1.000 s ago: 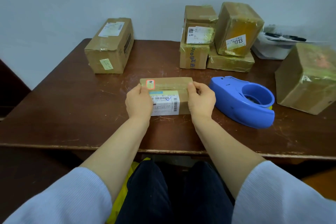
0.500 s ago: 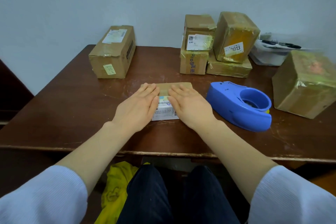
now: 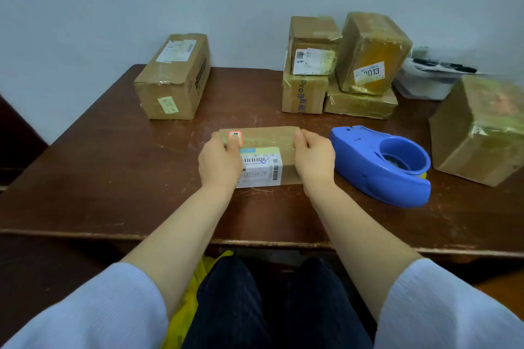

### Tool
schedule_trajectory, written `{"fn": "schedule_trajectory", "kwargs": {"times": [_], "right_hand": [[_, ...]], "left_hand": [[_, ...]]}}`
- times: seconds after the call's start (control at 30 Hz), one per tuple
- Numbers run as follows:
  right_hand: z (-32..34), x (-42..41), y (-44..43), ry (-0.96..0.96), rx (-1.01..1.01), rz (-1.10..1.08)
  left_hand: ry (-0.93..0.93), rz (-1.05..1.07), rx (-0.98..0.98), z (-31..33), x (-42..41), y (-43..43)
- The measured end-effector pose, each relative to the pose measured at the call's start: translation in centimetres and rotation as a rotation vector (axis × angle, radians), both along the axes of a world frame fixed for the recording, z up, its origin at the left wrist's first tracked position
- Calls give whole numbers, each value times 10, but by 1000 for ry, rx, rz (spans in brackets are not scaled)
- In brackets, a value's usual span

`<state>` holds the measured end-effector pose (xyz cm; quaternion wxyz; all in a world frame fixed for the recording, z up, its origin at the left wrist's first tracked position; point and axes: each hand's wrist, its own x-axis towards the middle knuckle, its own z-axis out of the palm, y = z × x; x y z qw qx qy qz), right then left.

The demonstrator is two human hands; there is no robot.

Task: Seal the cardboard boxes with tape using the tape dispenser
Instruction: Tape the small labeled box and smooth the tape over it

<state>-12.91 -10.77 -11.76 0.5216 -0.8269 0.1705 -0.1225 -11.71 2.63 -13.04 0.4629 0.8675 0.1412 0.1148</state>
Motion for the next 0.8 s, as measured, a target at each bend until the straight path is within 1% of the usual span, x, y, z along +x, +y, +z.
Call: {"fn": "schedule_trajectory", "kwargs": {"times": [0.07, 0.13, 0.23, 0.27, 0.33, 0.4, 0.47, 0.53, 0.6, 0.63, 0.67, 0.7, 0.77, 0.8], "right_hand": [[-6, 1, 0, -40, -20, -65], [-8, 4, -1, -42, 18, -107], [-12, 3, -5, 0, 285, -112], [-14, 2, -5, 8, 324, -96], [-15, 3, -5, -5, 242, -82], [-14, 3, -3, -57, 134, -131], [-10, 2, -1, -81, 113, -169], [-9, 2, -3, -60, 217, -127], [-11, -2, -6, 30, 390, -3], [-12, -6, -6, 62, 435, 61], [-15, -7, -6, 48, 405, 106], [-18, -7, -6, 2, 326, 129], [-15, -6, -7, -51, 111, 141], [-10, -5, -7, -20, -17, 140]], "left_hand": [[-42, 68, 14, -4, 0, -2], [-59, 81, 1, -6, -1, -1], [-68, 19, -63, -10, -1, 5], [-55, 6, -66, -11, -1, 7], [-45, 7, -32, -11, -2, 7], [-42, 29, 42, -7, -4, 5], [-39, 29, 83, -3, -4, 5], [-16, 2, 40, -6, -3, 10], [-3, -57, -97, -12, -6, 15], [3, -80, -141, -12, -11, 16], [5, -99, -132, -11, -14, 17], [-3, -108, -89, -11, -16, 18], [-14, -96, 31, -10, -16, 20], [-7, -93, 93, -7, -15, 20]]}}
